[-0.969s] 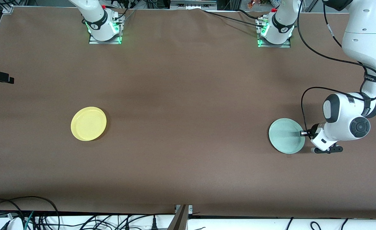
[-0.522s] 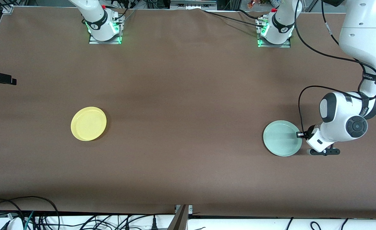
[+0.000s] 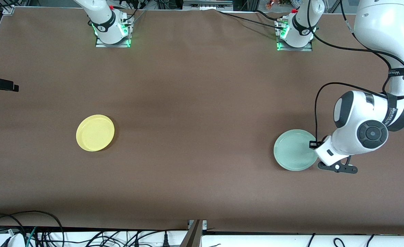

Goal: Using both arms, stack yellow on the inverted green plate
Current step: 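Carry the green plate toward the table middle while the right gripper grasps yellow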

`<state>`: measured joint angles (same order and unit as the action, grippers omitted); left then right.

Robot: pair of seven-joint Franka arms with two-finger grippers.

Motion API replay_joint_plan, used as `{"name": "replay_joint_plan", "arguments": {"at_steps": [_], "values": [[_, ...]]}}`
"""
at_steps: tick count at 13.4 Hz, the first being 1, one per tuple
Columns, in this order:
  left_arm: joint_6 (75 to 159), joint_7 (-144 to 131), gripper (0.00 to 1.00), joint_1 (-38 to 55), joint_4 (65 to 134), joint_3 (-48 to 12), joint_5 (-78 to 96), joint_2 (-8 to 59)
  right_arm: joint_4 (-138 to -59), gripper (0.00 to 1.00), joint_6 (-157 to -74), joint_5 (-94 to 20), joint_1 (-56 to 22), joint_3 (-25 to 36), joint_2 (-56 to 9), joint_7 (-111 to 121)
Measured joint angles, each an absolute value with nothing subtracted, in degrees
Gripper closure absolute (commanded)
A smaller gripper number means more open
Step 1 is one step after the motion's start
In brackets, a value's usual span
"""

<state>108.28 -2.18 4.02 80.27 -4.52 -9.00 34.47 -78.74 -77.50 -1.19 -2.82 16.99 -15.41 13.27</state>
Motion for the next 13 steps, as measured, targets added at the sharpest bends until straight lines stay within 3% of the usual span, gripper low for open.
{"name": "replay_joint_plan", "arguments": {"at_steps": [4,13], "values": [[105.76,-7.51,1.00,11.39,78.30,-4.58,-15.16,34.47,-78.76,0.00,-77.65,-1.25,-2.65,17.00,-17.14,13.27],[93.00,-27.56,1.00,42.86,75.66,-3.68,-50.60,40.01,-78.98,0.00,-84.20,-2.07,-3.78,16.48,-26.07,13.20]]}}
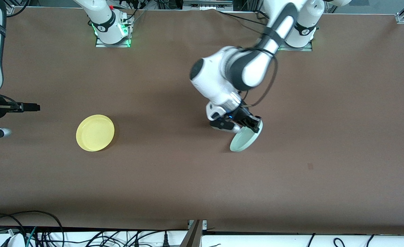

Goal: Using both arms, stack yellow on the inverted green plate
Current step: 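Carry the green plate toward the table middle while the right gripper grasps yellow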

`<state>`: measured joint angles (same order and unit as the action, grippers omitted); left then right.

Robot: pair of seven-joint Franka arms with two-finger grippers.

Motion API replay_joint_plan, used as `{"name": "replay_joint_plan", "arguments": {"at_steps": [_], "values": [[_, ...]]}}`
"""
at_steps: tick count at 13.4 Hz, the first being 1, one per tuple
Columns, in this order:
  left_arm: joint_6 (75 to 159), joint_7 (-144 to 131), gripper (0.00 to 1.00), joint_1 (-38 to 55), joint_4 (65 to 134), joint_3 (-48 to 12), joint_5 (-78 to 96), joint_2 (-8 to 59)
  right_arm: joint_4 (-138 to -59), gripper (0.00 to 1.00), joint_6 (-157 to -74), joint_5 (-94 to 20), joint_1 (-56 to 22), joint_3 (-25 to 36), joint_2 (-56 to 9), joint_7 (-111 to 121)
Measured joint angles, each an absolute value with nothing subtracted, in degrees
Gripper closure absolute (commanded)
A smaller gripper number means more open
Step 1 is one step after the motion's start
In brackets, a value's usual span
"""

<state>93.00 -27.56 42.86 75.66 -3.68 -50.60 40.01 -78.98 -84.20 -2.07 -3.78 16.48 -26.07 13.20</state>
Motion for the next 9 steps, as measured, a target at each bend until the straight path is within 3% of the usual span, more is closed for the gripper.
{"name": "replay_joint_plan", "arguments": {"at_steps": [3,7,9], "values": [[88.65,-28.17,1.00,52.09,72.87,-2.23,-61.39,45.95,-80.32,0.00,-86.27,-4.96,-3.56,16.55,-29.05,13.18],[84.72,-28.36,1.00,65.80,69.33,8.83,-64.55,52.45,-81.18,0.00,-88.96,-6.18,-2.10,16.61,-30.59,13.18],[84.41,-28.38,1.00,69.61,67.96,11.20,-64.62,54.72,-81.41,0.00,-91.35,-8.72,-2.13,16.55,-31.39,13.18]]}}
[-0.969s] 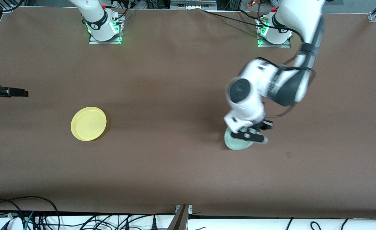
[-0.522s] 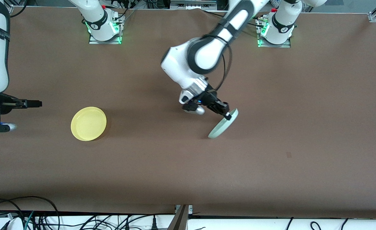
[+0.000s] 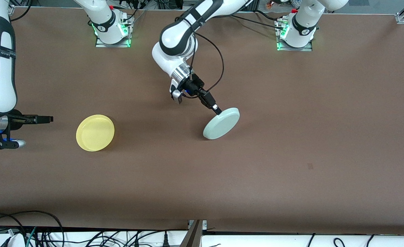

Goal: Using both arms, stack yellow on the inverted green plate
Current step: 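Carry the green plate toward the table middle while the right gripper grasps yellow, then lower the green plate upside down and open the left gripper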

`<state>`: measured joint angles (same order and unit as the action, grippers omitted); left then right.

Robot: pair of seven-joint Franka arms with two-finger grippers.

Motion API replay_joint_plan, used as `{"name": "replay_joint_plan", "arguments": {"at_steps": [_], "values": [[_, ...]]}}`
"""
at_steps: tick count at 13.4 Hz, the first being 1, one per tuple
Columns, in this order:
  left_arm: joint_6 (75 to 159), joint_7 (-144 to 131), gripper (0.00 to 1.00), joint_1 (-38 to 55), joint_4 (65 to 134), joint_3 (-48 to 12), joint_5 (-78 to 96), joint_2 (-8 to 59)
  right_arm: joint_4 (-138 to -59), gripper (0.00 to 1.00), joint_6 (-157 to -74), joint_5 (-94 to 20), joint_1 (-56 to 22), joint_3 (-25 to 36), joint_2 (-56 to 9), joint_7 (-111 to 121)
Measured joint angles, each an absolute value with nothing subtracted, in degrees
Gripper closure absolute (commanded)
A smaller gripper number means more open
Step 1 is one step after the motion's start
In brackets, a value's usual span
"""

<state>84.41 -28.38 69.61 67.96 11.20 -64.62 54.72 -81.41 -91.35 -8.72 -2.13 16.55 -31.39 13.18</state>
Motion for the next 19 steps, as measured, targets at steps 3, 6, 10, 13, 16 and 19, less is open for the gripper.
{"name": "replay_joint_plan", "arguments": {"at_steps": [3,6,10,13,16,19], "values": [[84.35,-28.39,1.00,72.38,66.11,12.48,-64.95,57.25,-81.69,0.00,-94.41,-9.42,-2.38,16.48,-33.45,13.18],[84.37,-29.20,1.00,73.13,64.32,12.52,-64.96,59.10,-82.06,0.00,-97.62,-10.50,-2.68,16.39,-34.70,13.18],[84.49,-32.83,1.00,74.15,63.93,12.45,-64.96,61.66,-82.51,0.00,-102.62,-13.11,-3.79,16.24,-35.91,13.18],[84.49,-34.70,1.00,74.71,63.72,12.45,-64.96,62.80,-83.22,0.00,-108.27,-15.03,-4.89,16.17,-38.07,13.18],[84.49,-34.86,1.00,74.83,63.57,12.45,-64.96,62.83,-86.52,0.00,-114.32,-15.67,-5.57,16.15,-39.36,13.18],[84.48,-34.98,1.00,75.98,63.57,12.41,-64.96,63.24,-90.15,0.00,-117.36,-15.77,-5.65,16.03,-39.46,13.18]]}}
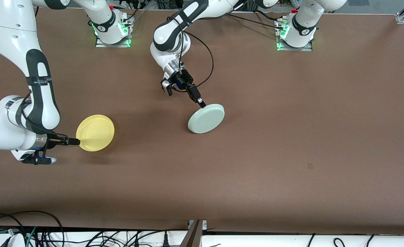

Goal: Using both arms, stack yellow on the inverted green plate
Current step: 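Lower the green plate upside down and open the left gripper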

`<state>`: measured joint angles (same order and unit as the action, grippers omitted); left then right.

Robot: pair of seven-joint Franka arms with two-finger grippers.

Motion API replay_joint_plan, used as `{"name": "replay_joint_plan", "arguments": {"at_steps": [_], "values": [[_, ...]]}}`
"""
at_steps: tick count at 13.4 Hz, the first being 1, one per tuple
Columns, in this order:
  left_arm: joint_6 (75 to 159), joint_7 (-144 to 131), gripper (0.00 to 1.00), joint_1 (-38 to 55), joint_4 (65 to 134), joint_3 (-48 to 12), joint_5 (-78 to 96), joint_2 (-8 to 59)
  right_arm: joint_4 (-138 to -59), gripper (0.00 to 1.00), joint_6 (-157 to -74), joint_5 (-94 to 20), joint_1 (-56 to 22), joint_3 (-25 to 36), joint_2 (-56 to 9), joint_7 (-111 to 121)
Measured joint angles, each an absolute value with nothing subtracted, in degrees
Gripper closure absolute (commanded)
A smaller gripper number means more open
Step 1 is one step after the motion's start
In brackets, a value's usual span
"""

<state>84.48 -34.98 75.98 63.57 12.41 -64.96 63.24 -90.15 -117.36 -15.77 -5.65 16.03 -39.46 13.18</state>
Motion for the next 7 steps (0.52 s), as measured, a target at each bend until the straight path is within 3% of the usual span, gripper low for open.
{"name": "replay_joint_plan", "arguments": {"at_steps": [3,4,5,6,7], "values": [[84.32,-36.64,1.00,77.12,63.57,12.43,-64.96,63.84,-92.22,0.00,-118.25,-18.25,-5.65,16.02,-39.36,13.34],[84.20,-37.21,0.79,77.37,63.56,12.47,-64.96,64.05,-93.55,0.00,-119.37,-19.37,-5.64,16.02,-39.30,14.02],[84.12,-37.52,0.26,77.64,63.56,12.48,-64.97,64.21,-95.21,0.00,-121.20,-20.56,-5.60,16.03,-39.24,15.28],[84.13,-37.70,0.00,77.90,63.57,12.40,-64.97,64.32,-96.96,0.00,-123.05,-21.74,-5.53,16.07,-39.21,16.97],[84.17,-37.89,0.00,78.04,63.57,12.16,-64.96,64.46,-98.43,0.00,-124.22,-22.53,-5.42,16.16,-39.20,18.54]]}}
